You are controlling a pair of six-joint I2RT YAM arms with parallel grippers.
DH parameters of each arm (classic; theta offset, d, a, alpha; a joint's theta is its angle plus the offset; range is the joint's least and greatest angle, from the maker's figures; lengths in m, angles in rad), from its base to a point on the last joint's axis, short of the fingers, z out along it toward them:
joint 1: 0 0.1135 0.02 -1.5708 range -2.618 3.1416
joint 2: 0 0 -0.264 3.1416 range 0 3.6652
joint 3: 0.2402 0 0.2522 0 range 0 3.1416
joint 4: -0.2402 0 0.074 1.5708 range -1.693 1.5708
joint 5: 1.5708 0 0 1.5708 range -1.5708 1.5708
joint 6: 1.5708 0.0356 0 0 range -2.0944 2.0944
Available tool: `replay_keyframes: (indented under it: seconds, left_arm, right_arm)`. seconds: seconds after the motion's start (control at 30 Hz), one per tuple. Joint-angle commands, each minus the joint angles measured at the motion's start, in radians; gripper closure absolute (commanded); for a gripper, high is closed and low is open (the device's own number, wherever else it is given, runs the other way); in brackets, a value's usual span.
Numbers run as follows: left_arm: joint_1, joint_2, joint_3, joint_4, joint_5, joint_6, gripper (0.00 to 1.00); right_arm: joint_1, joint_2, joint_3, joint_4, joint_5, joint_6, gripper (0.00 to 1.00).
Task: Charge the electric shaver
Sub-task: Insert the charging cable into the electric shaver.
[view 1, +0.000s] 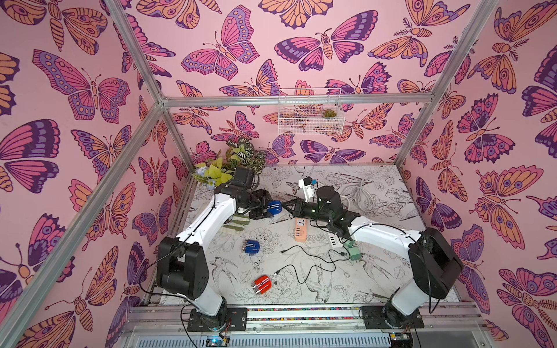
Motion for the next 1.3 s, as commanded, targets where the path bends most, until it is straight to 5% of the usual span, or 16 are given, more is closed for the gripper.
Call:
replay_keyframes:
  seconds: [0.0, 0.63, 1.27]
  left_arm:
    - [-0.050, -0.015, 0.030, 0.058, 0.112, -0.016, 1.00]
    - [-0.037, -0.039, -0.029, 0.070, 0.100, -0.027, 1.00]
    - [-0.041, -0.034, -0.025, 0.067, 0.097, -0.023, 1.00]
  right_arm:
    - [0.039, -0.017, 0.002, -0.060, -0.015, -0.041, 1.00]
    - [-0.017, -0.164, -0.106, -0.028, 0.029, -0.016, 1.00]
    - [-0.025, -0.124, -0.082, -0.004, 0.016, 0.001, 1.00]
